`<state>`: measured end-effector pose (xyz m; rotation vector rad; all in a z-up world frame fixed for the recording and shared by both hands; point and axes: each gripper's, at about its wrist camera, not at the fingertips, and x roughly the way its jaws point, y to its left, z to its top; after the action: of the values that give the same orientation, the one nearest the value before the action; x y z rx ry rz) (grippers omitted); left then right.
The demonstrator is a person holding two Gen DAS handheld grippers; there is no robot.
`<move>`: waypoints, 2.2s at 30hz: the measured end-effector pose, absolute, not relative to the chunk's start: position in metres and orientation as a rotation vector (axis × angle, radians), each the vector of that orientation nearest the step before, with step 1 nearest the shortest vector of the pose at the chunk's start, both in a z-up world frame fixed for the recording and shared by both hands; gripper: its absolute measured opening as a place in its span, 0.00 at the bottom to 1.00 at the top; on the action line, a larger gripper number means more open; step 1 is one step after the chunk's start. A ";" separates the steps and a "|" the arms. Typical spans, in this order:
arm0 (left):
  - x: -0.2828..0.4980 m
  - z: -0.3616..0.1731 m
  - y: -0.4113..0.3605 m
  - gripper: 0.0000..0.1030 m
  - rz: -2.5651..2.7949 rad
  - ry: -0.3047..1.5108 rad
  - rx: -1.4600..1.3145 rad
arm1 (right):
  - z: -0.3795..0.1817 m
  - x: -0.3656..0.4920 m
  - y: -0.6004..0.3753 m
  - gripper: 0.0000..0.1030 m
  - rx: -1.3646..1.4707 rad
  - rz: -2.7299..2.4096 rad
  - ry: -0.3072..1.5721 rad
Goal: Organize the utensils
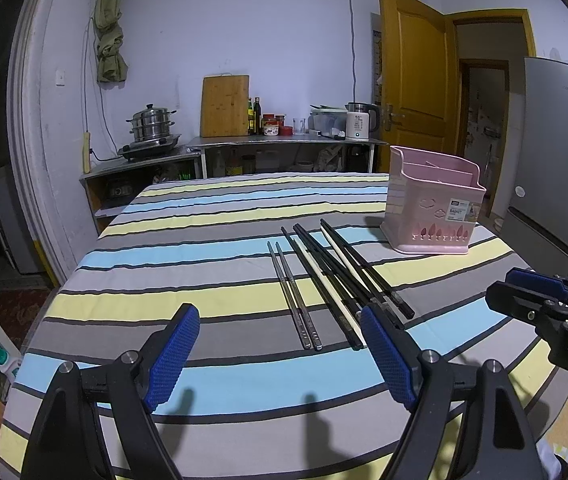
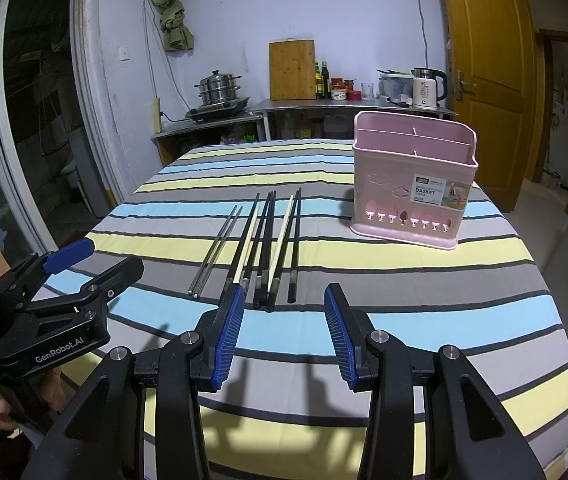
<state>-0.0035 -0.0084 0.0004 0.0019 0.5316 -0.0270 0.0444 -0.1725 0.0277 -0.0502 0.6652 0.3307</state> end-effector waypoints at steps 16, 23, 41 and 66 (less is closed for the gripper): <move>-0.004 0.000 -0.009 0.80 -0.028 0.532 0.002 | 0.027 0.045 -0.173 0.42 -0.050 0.330 0.666; -0.003 0.000 -0.010 0.80 -0.032 0.538 0.001 | 0.027 0.045 -0.173 0.41 -0.050 0.330 0.667; 0.042 -0.014 0.009 0.80 -0.067 0.652 -0.034 | 0.019 0.073 -0.169 0.42 -0.064 0.327 0.704; 0.189 -0.058 0.032 0.54 -0.092 0.942 -0.126 | -0.022 0.205 -0.136 0.27 -0.102 0.308 0.884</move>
<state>0.1887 0.0319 -0.0583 -0.1256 0.9424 -0.0917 0.2054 -0.1360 -0.0221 -0.1018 0.8839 0.3083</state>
